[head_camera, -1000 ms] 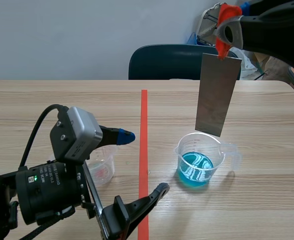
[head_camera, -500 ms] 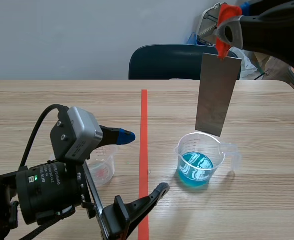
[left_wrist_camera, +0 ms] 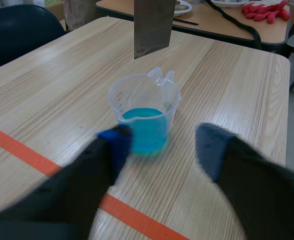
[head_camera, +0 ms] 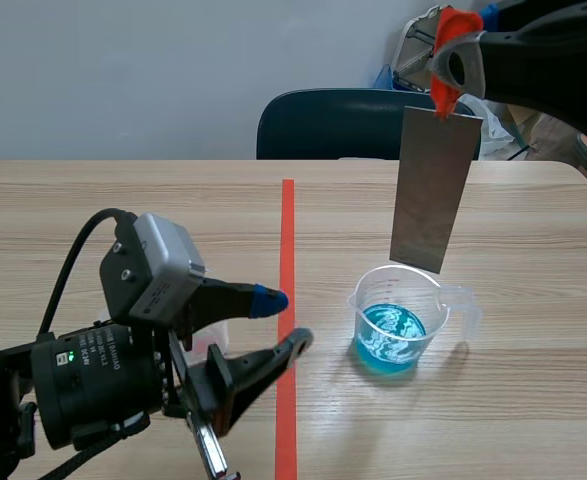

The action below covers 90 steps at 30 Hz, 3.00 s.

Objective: Do the redox reaction experiment

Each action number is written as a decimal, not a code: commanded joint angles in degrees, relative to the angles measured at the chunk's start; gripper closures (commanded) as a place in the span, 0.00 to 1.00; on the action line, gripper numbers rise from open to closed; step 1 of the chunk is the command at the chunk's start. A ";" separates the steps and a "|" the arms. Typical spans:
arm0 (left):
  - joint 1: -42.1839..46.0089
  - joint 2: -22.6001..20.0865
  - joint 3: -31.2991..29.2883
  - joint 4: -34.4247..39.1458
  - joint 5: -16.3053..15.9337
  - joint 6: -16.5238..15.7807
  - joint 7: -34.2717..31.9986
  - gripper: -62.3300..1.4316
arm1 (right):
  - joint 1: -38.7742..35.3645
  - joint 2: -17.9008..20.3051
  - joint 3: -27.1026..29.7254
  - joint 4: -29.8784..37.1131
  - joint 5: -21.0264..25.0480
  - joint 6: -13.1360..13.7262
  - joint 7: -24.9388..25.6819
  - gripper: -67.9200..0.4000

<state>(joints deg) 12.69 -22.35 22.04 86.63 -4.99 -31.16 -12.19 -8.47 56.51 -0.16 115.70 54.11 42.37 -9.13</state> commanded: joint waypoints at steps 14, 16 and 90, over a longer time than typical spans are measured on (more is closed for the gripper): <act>-2.36 0.81 0.11 0.66 -1.40 0.55 -1.27 0.95 | 0.55 -0.02 0.37 0.57 0.98 0.35 0.85 0.99; -3.39 1.25 0.11 0.66 -1.38 1.05 -0.98 0.95 | 0.55 -0.02 0.37 0.57 0.98 0.35 0.83 0.99; -13.81 13.38 5.90 -10.93 -3.80 11.76 4.46 0.95 | 0.55 -0.02 0.37 0.57 0.98 0.35 0.42 0.99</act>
<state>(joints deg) -0.95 -8.93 28.12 74.32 -8.80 -19.29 -7.03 -8.47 56.51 -0.16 115.70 54.11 42.37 -9.52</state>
